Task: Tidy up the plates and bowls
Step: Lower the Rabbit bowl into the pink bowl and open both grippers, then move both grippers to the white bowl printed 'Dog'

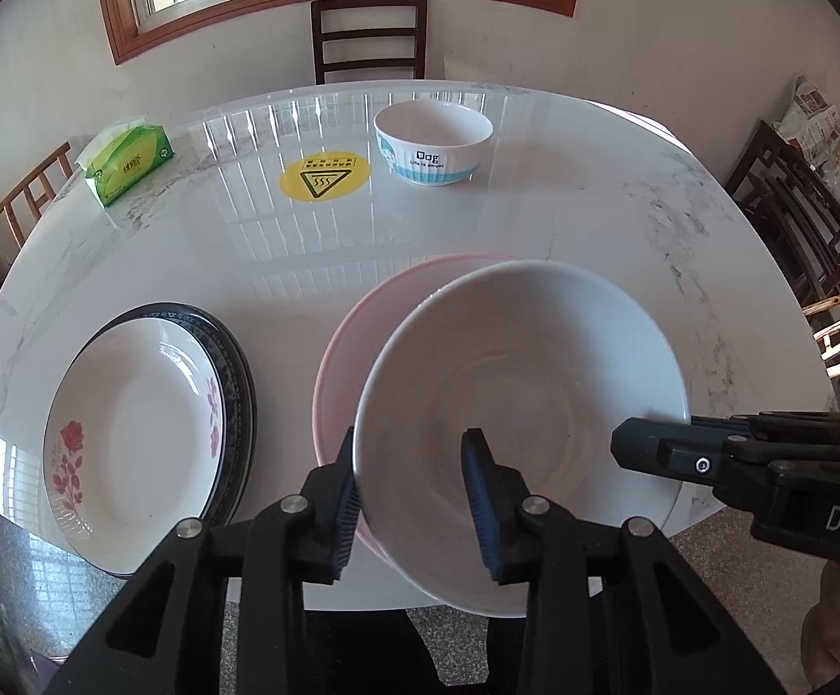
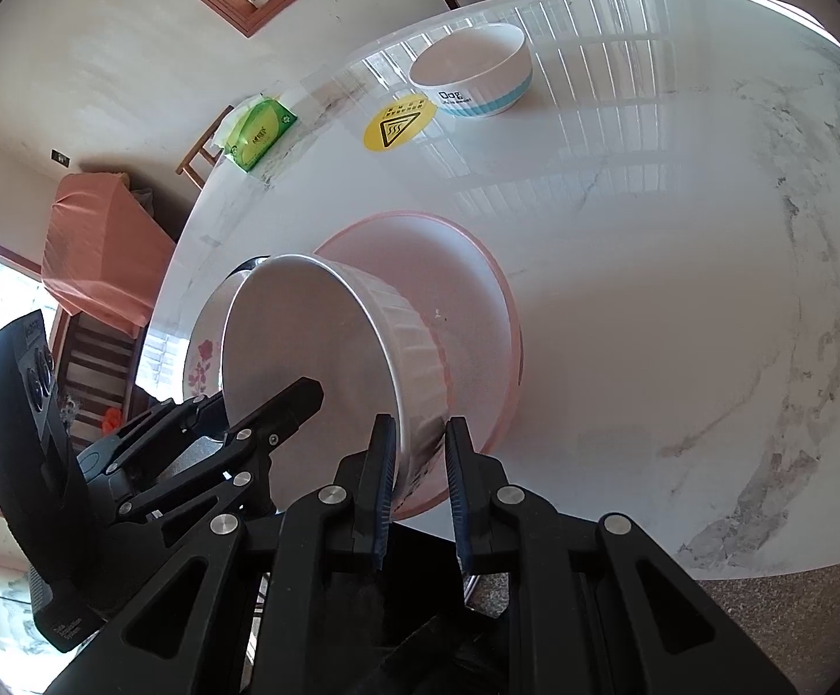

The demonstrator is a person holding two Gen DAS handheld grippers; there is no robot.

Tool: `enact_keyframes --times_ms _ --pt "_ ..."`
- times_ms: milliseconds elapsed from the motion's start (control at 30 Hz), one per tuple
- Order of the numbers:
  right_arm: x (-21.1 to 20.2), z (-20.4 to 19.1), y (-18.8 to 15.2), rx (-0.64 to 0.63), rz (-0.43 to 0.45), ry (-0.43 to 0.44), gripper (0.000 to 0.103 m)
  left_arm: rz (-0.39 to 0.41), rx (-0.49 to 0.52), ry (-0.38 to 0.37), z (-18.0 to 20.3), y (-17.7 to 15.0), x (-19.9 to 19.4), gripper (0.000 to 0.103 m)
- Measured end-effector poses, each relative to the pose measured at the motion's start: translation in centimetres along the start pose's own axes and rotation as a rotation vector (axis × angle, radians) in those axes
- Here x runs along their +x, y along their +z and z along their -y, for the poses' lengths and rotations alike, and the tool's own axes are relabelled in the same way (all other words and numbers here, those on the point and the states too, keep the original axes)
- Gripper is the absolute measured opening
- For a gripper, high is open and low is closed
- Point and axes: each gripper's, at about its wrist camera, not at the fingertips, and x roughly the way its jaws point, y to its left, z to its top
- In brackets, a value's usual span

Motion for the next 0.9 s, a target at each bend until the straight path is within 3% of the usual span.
enact_keyframes --times_ms 333,400,567,667,900 --pt "0.6 -0.5 0.1 -0.042 -0.005 -0.05 0.015 0.075 0.008 0.025 -0.2 0.8 -1.3 0.039" --pt "0.3 -1.0 0.3 -0.078 0.022 -0.081 0.016 0.086 0.009 0.026 -0.2 0.8 -1.3 0.039" --pt "-1.5 -1.7 0.9 -0.126 0.109 -0.045 0.018 0.106 -0.02 0.006 -1.1 0.9 -1.4 0.039" --pt "-2.9 -1.3 1.4 -0.15 0.18 -0.07 0.018 0.119 -0.02 0.014 -1.5 1.3 -1.7 0.039" --pt "-3.3 2.2 3.3 -0.11 0.201 -0.129 0.018 0.126 -0.039 0.002 -2.7 3.2 -2.1 0.041"
